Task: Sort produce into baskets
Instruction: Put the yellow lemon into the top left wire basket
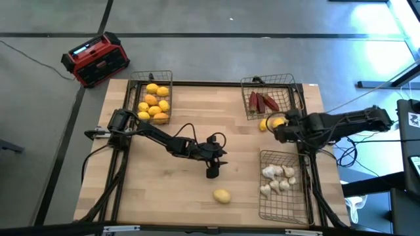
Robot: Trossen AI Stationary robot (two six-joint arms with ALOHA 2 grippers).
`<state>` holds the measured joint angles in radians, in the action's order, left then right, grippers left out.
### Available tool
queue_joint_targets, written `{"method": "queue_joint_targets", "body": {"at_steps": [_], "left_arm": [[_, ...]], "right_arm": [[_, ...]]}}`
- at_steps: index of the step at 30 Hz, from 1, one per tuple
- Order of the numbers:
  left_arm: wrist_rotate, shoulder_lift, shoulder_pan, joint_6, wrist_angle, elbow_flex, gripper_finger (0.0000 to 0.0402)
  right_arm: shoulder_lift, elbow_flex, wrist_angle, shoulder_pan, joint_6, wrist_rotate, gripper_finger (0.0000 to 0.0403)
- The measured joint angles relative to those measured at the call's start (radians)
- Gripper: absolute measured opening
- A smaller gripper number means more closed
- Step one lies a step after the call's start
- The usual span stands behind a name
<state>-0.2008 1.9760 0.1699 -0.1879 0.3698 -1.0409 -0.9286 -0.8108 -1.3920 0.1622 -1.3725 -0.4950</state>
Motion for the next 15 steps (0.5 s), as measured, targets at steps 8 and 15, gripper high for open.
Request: {"method": "queue_joint_targets", "body": {"at_steps": [8, 15], "left_arm": [[0.000, 0.000, 0.000, 0.003, 0.000, 0.000, 0.0207], [0.000, 0.000, 0.007, 0.007, -0.001, 0.000, 0.0208]], "right_arm": [[-0.015, 0.034, 0.094, -0.170, 0.222, 0.028, 0.0294], [-0.019, 0.037, 0.174, -0.320, 0.332, 0.051, 0.0330]]}}
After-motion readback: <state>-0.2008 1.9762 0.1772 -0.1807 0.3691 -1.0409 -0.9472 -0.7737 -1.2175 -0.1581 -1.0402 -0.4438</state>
